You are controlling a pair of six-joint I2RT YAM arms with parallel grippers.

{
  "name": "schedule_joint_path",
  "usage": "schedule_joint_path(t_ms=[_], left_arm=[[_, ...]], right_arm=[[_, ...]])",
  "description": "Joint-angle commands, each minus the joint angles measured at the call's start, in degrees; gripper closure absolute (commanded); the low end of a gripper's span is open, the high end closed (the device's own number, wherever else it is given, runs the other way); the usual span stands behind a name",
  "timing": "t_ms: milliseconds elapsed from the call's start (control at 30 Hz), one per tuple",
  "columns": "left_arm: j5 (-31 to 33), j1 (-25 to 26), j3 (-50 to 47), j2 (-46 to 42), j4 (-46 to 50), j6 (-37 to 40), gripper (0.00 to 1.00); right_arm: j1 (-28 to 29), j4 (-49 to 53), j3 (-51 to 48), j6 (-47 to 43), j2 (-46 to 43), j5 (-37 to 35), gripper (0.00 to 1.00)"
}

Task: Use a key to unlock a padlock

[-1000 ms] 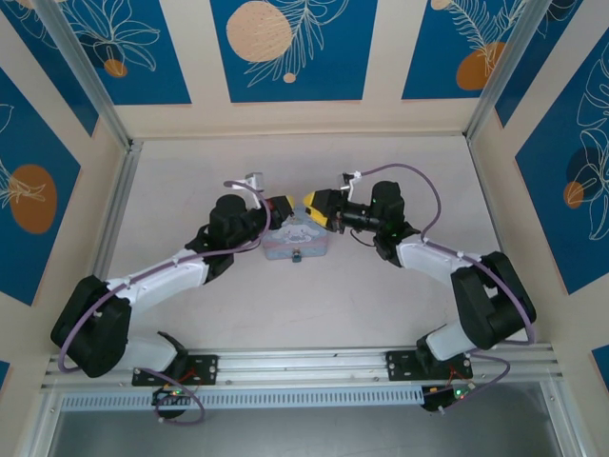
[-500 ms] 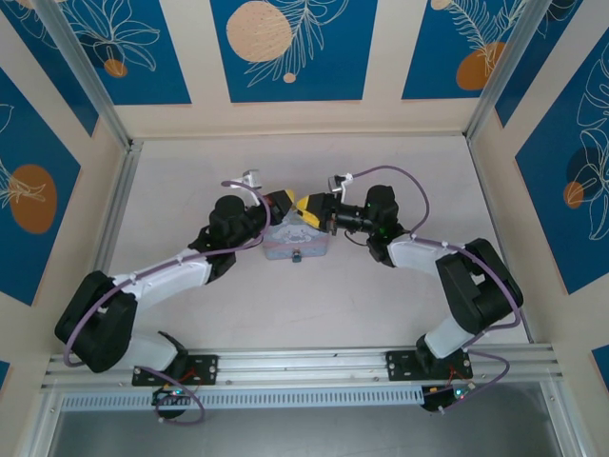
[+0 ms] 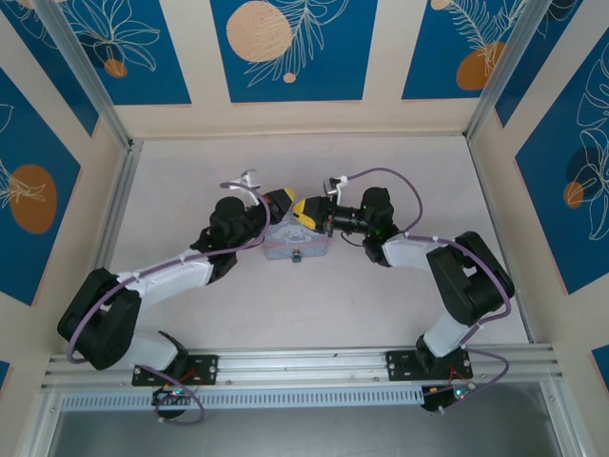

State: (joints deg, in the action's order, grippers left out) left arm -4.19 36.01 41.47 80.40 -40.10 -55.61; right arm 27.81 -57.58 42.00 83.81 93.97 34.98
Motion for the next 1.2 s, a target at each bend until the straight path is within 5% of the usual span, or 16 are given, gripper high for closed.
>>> schedule_joint_path(t_ms=[0, 433, 1167], left_arm=[[0.8, -0.2, -1.3, 0.3, -2.4, -0.8, 1.0], [1.0, -0.1, -2.0, -0.7, -2.1, -0.8, 1.0], [1.8, 0.3, -1.6, -0.2, -2.1, -1.5, 1.0]], right_arm=[[0.3, -2.8, 2.1, 0.5, 0.9, 0.7, 0.71], [-4.0, -0.7, -1.7, -2.0, -1.6, 0.4, 0.65], [0.2, -8.1, 1.4, 1.2, 4.4, 0.0, 0.69]])
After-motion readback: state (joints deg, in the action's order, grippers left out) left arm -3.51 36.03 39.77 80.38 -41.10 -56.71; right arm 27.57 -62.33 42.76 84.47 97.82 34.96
